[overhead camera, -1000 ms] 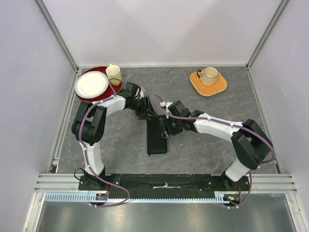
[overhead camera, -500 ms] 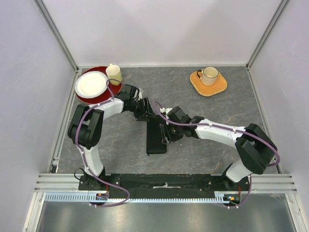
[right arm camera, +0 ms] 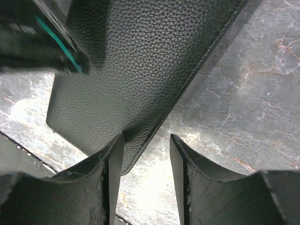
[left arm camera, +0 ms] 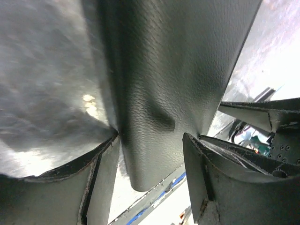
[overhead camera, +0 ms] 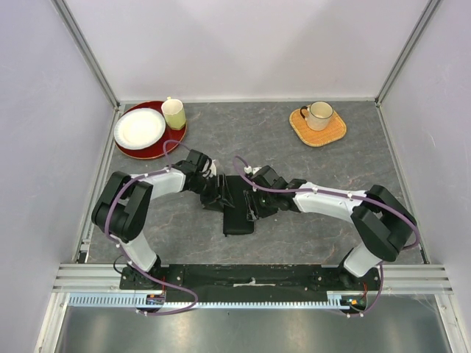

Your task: Sort the hair-cutting tools

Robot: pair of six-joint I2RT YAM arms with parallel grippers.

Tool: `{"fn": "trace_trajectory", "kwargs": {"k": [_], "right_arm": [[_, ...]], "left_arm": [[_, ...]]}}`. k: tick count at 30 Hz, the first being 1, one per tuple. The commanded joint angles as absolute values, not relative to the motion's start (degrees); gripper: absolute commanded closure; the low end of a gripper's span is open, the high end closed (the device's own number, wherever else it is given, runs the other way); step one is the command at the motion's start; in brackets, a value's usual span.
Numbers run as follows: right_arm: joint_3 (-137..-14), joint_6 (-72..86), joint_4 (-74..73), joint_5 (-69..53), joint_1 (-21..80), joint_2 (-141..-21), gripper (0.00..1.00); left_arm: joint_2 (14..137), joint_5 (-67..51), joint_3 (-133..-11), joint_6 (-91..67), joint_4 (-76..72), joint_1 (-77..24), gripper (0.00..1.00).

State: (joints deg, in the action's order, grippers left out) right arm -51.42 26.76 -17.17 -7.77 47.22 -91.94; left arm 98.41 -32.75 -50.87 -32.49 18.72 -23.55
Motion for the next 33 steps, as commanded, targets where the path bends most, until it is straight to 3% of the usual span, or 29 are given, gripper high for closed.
{"fn": "trace_trajectory", "kwargs": {"k": [1,9,15,20,33], "right_arm": [[-51.68,29.18,-14.68,-5.71,50.0,-88.6,0.47],[-49.66,35.06,-16.08,-0.35,58.08,-79.37,0.29],[-47.55,37.0,-17.04,-4.13,60.55,-77.96,0.29],[-53.44,42.27,-30.58,9.22,64.33,-75.42,0.28],[-45.27,50.0,-19.08,4.74,66.62,-78.4,0.32]], "left_arm": [[98.08,-36.47,-48.96,-32.87,15.91,-26.72,0.37],[103.18,-35.68,-48.08,-36.03,15.39,-27.86,0.44],[105.03,-36.04,-48.95,-40.68,12.84,-28.12,0.5],[105.38,-34.99,-50.45,-44.56,11.43,-29.53,0.52],[105.12,-30.59,-49.75,-48.96,8.98,-31.64,0.52]]}}
